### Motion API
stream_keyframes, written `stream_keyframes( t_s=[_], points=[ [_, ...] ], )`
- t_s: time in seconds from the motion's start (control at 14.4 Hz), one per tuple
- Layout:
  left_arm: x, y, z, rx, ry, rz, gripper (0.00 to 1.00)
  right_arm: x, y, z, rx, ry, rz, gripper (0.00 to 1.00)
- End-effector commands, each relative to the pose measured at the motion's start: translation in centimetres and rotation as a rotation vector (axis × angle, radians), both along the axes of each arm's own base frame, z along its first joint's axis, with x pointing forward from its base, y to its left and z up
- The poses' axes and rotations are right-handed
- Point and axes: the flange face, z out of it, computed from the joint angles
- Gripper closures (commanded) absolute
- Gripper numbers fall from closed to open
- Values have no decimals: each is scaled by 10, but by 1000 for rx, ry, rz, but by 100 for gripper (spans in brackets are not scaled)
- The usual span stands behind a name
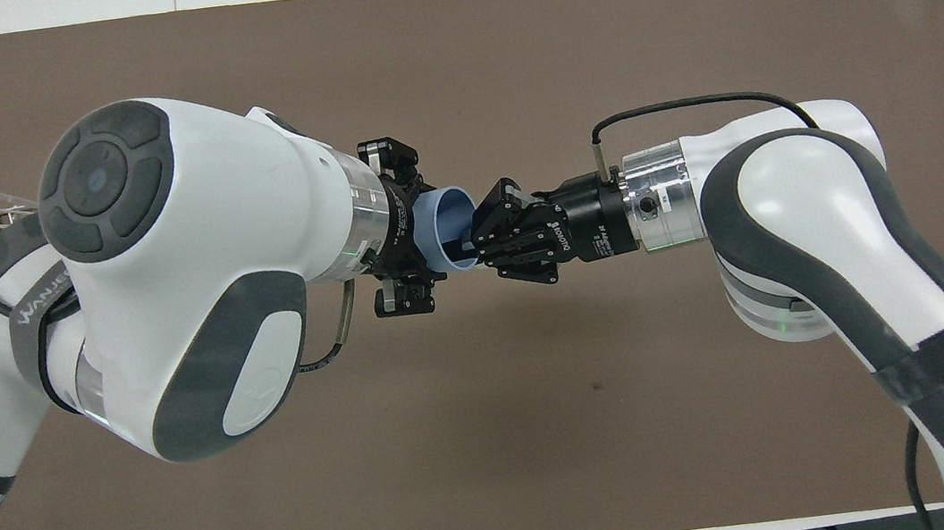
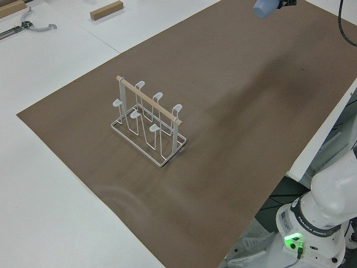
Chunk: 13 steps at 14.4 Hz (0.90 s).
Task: Hang cup on cup holder
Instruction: 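Grasp the cup base with the left gripper while the right gripper holds, then open the right gripper and withdraw it while the left gripper holds the cup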
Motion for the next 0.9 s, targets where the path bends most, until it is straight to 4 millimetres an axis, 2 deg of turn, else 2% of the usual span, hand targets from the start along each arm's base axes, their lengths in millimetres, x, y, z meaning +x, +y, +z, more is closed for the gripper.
stream_keyframes(
  t_s=[0.0,0.21,0.35,0.55,0.76,0.83],
  points=[
    [-6,-4,2,-11,-4,-15,100,1,-5,4,10,-4,-24,1],
    [-6,-3,1,-4,3,-15,100,10,-32,14,-26,-40,-50,1],
    [-4,7,-6,52,18,-31,100,11,-65,31,-196,-147,-3,1],
    [6,40,-15,212,0,-133,100,19,-125,50,-454,-256,63,1],
    [7,70,-37,557,-75,-268,100,23,-178,72,-744,-309,198,1],
    [9,80,-53,670,-86,-288,100,23,-198,81,-830,-321,245,1]
  ],
)
